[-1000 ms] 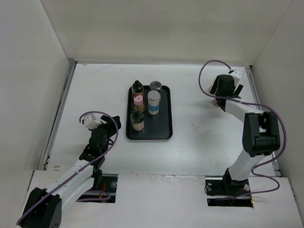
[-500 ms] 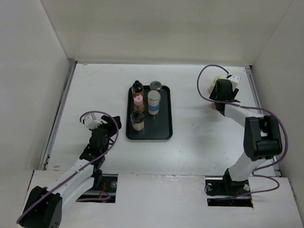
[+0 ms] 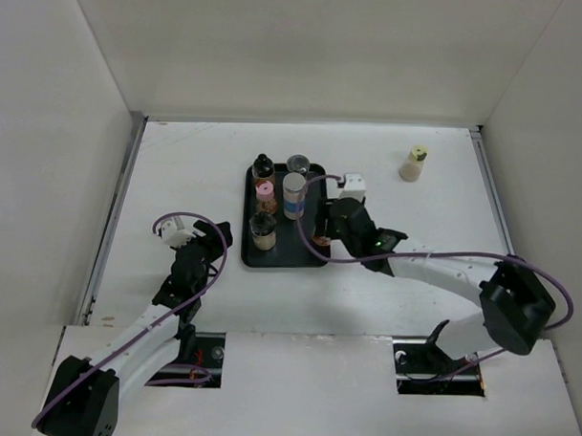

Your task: Organize the condiment bottles

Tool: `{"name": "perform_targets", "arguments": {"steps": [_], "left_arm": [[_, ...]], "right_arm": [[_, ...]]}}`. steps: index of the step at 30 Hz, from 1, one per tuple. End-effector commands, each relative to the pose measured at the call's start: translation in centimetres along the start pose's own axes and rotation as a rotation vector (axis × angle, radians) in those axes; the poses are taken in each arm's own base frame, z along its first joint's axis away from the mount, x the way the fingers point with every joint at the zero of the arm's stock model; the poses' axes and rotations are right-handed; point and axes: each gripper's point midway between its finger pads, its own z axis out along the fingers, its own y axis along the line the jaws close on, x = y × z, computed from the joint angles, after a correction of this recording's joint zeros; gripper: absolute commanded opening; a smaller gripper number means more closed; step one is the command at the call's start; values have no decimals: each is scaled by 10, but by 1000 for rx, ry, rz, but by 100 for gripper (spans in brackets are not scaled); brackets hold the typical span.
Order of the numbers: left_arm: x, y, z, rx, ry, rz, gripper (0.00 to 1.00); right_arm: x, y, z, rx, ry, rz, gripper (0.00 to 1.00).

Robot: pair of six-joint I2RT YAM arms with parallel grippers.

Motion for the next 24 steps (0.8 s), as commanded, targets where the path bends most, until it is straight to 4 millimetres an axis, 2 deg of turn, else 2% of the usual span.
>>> {"name": "perform_targets", "arguments": {"steps": [1, 2, 6, 12, 15, 20, 24], "left_arm": [[-10, -14, 0, 53, -34, -32, 61], [-10, -13, 0, 51, -37, -30, 61], [-11, -12, -1, 52, -37, -30, 60], [-10, -11, -1, 49, -34, -32, 60], [-11, -12, -1, 49, -39, -31, 60], [-11, -11, -1, 48, -38, -31, 60], [-9, -11, 1, 45, -29, -30, 60]], "right_arm": [[-48, 59, 6, -103, -156, 103, 46], [-44, 72, 10, -123, -150, 94, 46], [-31, 103, 31, -138, -131, 43, 47], [-21, 130, 54, -128, -134, -22, 51], [-18, 142, 60, -132, -134, -32, 60], [-21, 138, 57, -109, -149, -46, 83], [-31, 125, 38, -112, -163, -42, 91]]}}
